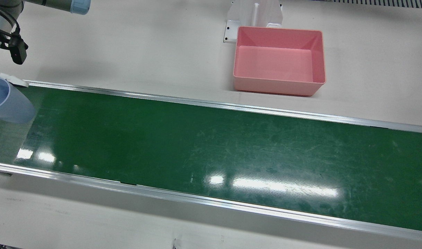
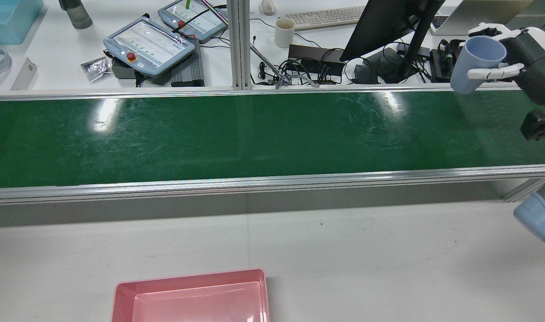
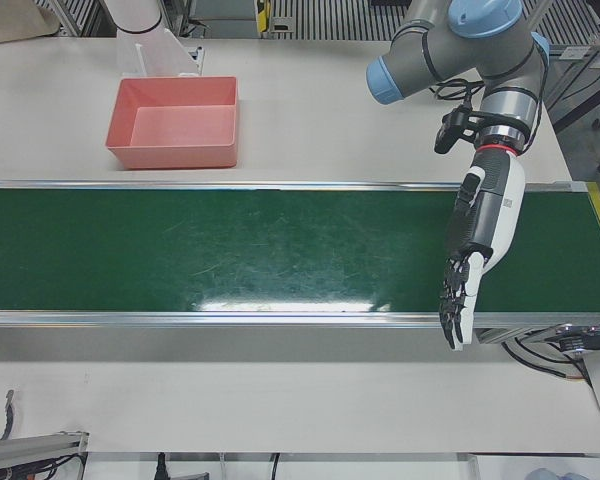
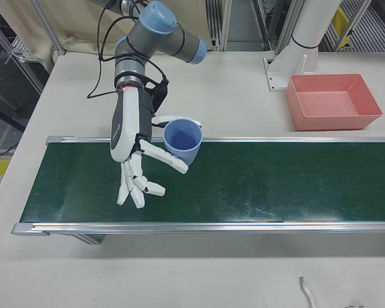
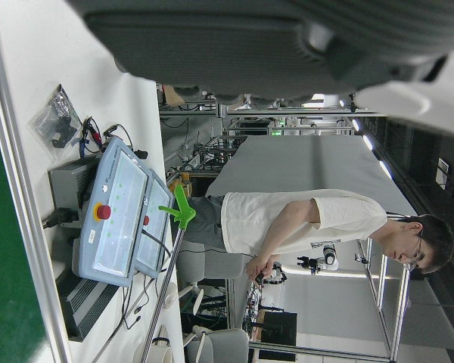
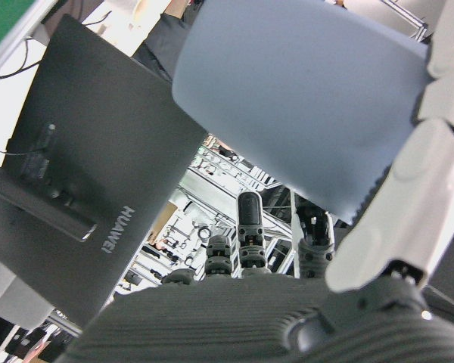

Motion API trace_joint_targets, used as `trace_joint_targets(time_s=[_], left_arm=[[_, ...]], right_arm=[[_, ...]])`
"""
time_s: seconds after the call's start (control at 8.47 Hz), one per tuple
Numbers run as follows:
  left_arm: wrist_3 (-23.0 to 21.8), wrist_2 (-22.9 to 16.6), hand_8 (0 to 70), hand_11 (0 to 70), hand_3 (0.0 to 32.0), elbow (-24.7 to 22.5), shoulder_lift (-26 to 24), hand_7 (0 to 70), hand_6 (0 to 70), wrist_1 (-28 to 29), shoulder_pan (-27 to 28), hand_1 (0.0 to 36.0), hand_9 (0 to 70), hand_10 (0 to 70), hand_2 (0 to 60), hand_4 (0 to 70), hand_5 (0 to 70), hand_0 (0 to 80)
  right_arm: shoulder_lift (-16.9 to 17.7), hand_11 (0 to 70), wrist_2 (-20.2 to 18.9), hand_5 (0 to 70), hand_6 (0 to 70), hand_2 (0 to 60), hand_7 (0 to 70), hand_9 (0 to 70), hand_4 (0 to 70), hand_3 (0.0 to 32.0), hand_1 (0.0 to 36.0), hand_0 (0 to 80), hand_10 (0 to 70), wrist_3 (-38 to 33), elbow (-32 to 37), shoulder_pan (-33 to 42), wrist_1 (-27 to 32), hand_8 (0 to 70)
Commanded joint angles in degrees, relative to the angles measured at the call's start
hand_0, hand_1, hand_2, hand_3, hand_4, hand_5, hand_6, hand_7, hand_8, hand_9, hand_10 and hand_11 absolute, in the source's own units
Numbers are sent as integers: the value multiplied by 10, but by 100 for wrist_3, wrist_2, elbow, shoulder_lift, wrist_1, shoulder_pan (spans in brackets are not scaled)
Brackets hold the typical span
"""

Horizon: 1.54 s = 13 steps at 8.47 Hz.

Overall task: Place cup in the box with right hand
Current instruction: 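Lift the cup with the right hand and carry it over the pink tray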

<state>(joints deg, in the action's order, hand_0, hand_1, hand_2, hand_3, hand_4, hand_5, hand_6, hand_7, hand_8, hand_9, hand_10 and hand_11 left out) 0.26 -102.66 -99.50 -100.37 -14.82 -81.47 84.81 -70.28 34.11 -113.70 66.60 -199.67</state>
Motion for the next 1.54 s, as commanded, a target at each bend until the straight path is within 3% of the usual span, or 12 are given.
trace_joint_targets(time_s=[0.0, 0.24, 0.47, 0.83, 1.18, 1.42], left_arm=[[0, 0, 0, 0, 0, 0, 0, 0, 0, 6, 0, 0, 0, 0, 0, 0, 0, 0], [0, 0, 0, 0, 0, -8, 0, 0, 0, -3, 0, 0, 0, 0, 0, 0, 0, 0], [0, 0, 0, 0, 0, -8, 0, 0, 0, -3, 0, 0, 0, 0, 0, 0, 0, 0], [0, 0, 0, 0, 0, 0, 0, 0, 0, 6, 0, 0, 0, 0, 0, 0, 0, 0], [0, 0, 0, 0, 0, 0, 0, 0, 0, 6, 0, 0, 0, 0, 0, 0, 0, 0], [0, 0, 0, 0, 0, 0, 0, 0, 0, -3, 0, 0, 0, 0, 0, 0, 0, 0]], right_arm=[[-43, 18, 84, 0, 91, 523, 391, 141, 700, 0, 199, 482, 17, 454, -1685, -477, -702, 49], [-210, 22, 645, 0, 99, 520, 431, 159, 700, 0, 200, 483, 20, 683, -2084, -1670, -819, 59], [-332, 29, 1469, 0, 103, 522, 454, 169, 700, 0, 197, 480, 25, 1244, -2436, -3084, -810, 65], [-938, 35, 2516, 0, 101, 487, 441, 165, 700, 0, 184, 477, 30, 2404, -2429, -5011, -732, 63], [-1221, 57, 2993, 0, 100, 451, 435, 151, 700, 0, 164, 470, 46, 3564, -2132, -5910, 3, 62], [-1221, 63, 3588, 0, 100, 425, 429, 148, 700, 0, 152, 467, 50, 3638, -1763, -6341, 366, 64]])
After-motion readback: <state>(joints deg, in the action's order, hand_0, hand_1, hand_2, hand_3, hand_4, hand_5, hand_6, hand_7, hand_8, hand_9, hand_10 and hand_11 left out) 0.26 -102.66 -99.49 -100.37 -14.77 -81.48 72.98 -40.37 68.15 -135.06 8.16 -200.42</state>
